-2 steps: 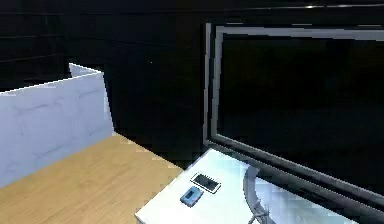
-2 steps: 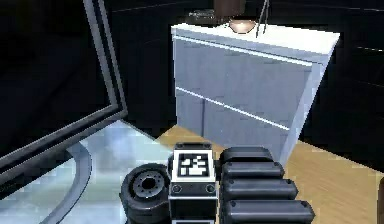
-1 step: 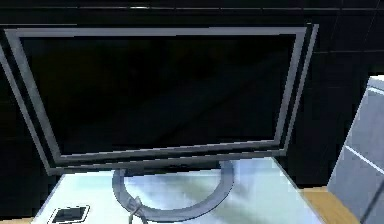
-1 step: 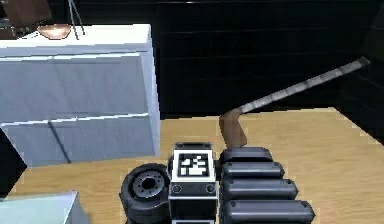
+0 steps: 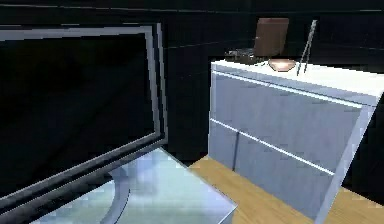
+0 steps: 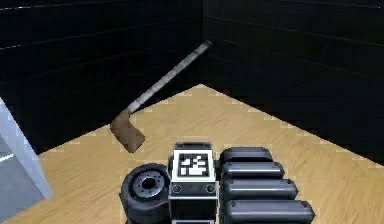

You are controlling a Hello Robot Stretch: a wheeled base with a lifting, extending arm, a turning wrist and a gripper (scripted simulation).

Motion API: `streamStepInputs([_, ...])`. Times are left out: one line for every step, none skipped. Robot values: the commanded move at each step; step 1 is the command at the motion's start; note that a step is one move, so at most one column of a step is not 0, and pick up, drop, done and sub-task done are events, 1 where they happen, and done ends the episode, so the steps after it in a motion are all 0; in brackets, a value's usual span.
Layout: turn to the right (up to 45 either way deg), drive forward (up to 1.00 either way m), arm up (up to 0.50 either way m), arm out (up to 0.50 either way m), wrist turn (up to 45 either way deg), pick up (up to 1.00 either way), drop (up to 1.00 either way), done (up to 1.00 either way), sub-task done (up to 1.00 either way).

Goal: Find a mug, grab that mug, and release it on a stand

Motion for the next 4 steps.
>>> streamStepInputs([-45.0, 0.00, 0.00, 0.00, 0.0, 0.00, 0.00, 0.00, 0.00])
streamStepInputs([-36.0, 0.00, 0.00, 0.00, 0.0, 0.00, 0.00, 0.00, 0.00])
streamStepInputs([-21.0, 0.00, 0.00, 0.00, 0.0, 0.00, 0.00, 0.00, 0.00])
streamStepInputs([0.0, 0.15, 0.00, 0.00, 0.0, 0.00, 0.00, 0.00, 0.00])
